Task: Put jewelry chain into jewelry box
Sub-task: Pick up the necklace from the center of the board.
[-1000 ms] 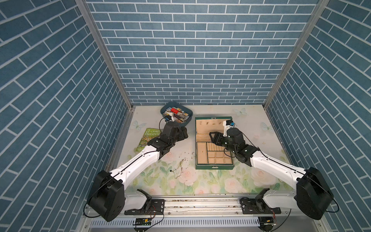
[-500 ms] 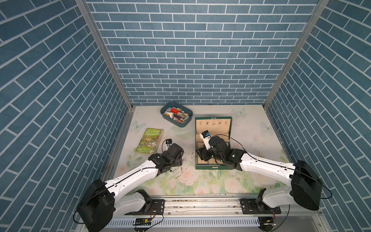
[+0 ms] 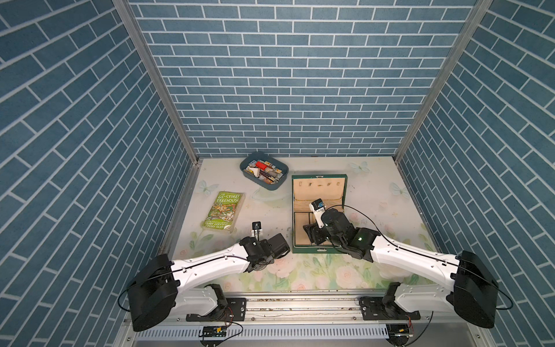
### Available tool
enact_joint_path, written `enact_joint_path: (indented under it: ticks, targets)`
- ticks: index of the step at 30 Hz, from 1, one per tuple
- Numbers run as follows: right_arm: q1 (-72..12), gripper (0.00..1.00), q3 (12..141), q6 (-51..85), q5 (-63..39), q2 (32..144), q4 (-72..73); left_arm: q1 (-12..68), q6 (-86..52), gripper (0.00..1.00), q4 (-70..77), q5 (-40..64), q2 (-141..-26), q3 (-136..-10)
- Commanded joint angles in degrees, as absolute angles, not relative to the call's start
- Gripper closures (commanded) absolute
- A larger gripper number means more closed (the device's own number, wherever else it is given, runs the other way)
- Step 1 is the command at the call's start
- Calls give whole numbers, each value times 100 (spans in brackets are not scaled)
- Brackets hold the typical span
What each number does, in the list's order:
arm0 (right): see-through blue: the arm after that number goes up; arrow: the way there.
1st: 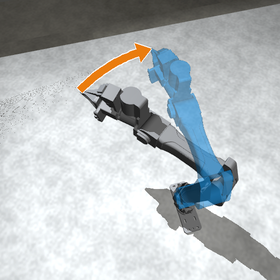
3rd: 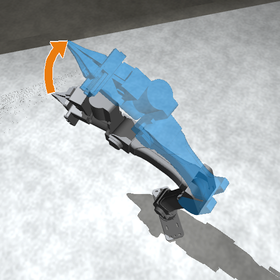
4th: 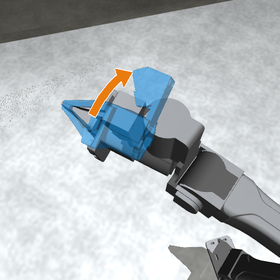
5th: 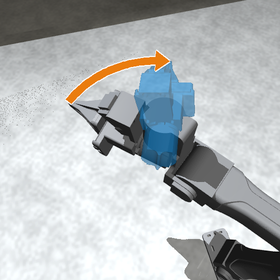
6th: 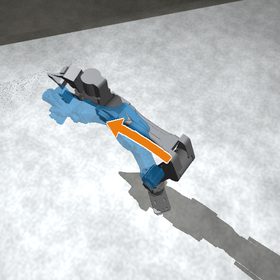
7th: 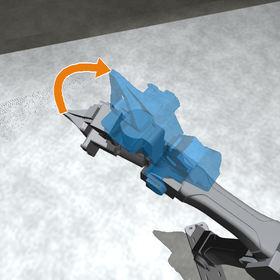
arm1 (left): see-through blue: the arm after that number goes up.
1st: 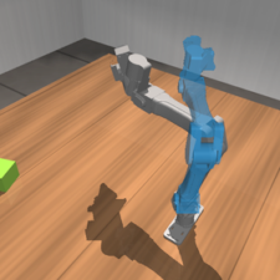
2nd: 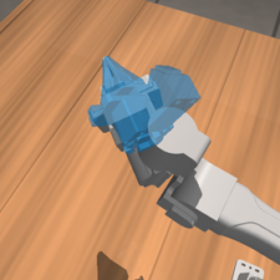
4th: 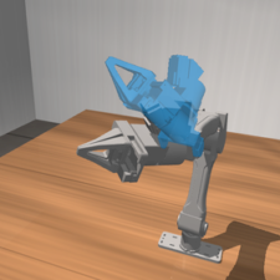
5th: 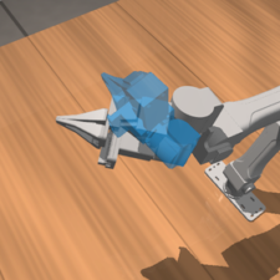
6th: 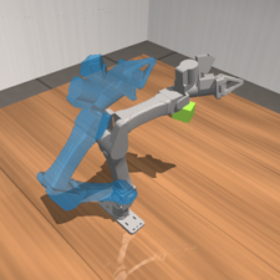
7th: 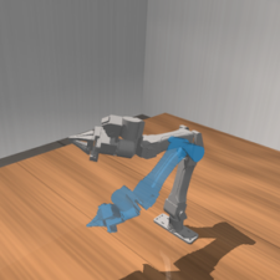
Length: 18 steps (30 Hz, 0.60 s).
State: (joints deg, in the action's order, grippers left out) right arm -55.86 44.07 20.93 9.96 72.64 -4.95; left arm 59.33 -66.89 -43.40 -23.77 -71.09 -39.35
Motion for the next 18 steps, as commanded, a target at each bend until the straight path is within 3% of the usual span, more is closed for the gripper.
enact_joint_path:
  ticks: [1,7,18]
  targets:
    - [-5589,34,4367,2054,1133,7278,-479,6104,-7745,62,-4633,-2456,-7376,-3875]
    - [-5581,34,4386,2099,1123,7242,-508,6218,-7867,68,-4574,-2382,-8304,-4213]
    - [-5584,34,4357,2175,1195,6914,-644,6036,-7902,71,-4154,-2184,-8070,-3719]
